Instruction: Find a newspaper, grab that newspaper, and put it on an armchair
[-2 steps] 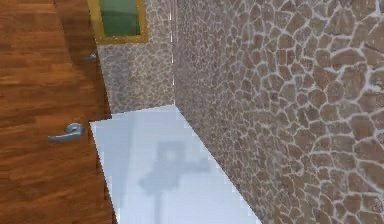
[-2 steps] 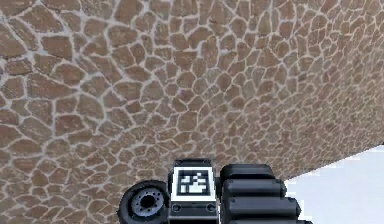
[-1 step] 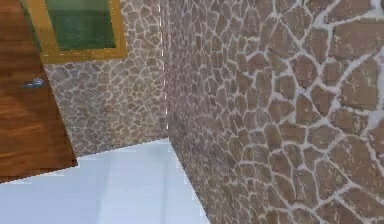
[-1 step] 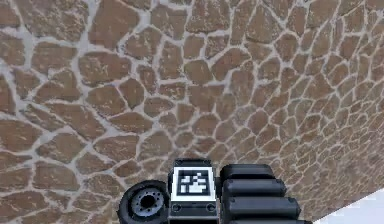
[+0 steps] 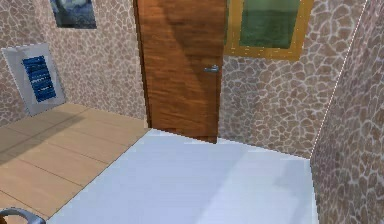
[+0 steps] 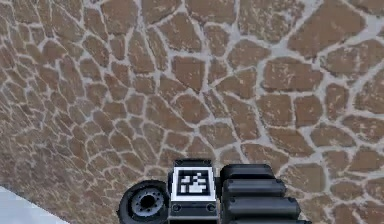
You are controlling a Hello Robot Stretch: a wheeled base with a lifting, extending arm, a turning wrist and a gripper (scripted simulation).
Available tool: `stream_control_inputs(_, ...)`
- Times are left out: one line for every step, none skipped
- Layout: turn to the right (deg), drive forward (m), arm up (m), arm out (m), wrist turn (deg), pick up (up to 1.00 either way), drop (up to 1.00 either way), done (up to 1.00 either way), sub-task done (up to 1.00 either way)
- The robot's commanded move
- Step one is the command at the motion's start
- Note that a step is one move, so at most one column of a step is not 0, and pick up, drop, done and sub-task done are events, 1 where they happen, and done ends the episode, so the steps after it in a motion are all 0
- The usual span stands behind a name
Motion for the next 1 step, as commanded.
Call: stream_control_inputs(-6.0,0.0,0.0,0.0,0.0,0.0,0.0,0.0,0.0)
